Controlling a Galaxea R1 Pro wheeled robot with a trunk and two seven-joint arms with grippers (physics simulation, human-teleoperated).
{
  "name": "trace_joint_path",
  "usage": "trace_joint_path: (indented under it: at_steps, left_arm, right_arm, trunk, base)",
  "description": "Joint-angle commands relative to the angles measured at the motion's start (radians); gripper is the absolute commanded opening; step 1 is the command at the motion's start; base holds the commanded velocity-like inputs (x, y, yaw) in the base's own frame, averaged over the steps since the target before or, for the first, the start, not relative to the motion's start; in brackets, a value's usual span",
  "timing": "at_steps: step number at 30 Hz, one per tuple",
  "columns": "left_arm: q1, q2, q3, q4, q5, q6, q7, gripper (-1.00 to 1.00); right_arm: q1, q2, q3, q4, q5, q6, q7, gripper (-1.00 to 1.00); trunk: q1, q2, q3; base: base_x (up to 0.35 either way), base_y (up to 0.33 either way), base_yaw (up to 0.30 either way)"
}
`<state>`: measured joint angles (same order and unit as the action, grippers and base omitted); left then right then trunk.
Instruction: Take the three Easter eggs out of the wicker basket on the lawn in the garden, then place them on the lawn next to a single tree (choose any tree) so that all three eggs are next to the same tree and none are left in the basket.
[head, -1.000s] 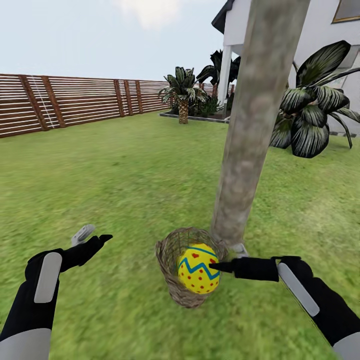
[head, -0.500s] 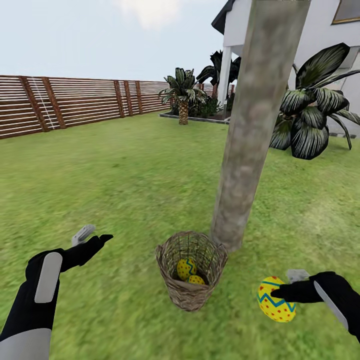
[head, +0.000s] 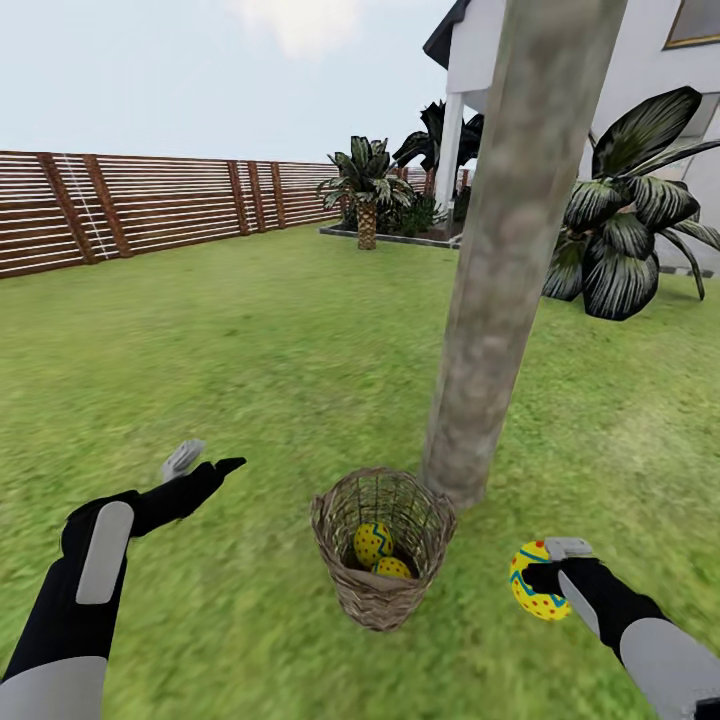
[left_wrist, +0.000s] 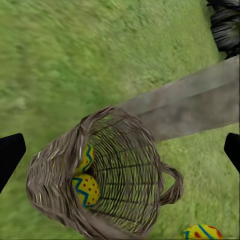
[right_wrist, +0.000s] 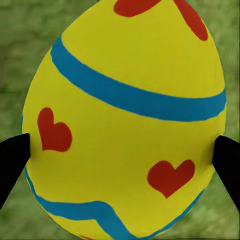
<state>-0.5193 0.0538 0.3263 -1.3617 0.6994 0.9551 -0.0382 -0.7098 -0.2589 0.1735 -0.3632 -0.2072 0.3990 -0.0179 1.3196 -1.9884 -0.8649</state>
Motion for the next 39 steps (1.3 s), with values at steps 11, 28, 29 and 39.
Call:
trace_joint_path:
  at_steps: [11, 28, 29, 39]
  left_arm:
    - [-0.001, 0.005, -0.007, 0.004, -0.005, 0.005, -0.063, 1.00]
    - [-0.001, 0.005, -0.009, 0.003, -0.005, 0.005, -0.065, 1.00]
    - [-0.001, 0.005, -0.009, 0.004, -0.005, 0.005, -0.065, 1.00]
    - [-0.001, 0.000, -0.015, -0.004, -0.004, 0.005, -0.068, 1.00]
  right_arm:
    - [-0.015, 0.025, 0.012, 0.041, 0.015, -0.037, -0.010, -1.00]
    - [-0.015, 0.029, 0.012, 0.036, 0.034, -0.083, 0.001, -1.00]
    - [-0.014, 0.032, 0.012, 0.037, 0.034, -0.095, 0.001, -1.00]
    - [-0.039, 0.136, 0.009, 0.115, 0.149, -0.122, -0.065, -1.00]
  trunk:
    - [0.000, 0.000, -0.001]
    - [0.027, -0.049, -0.023]
    - [0.031, -0.056, -0.026]
    - [0.069, -0.126, -0.057]
  base:
    - [0.316, 0.000, 0.000]
    - [0.111, 0.000, 0.000]
    - [0.000, 0.000, 0.000]
    - [0.000, 0.000, 0.000]
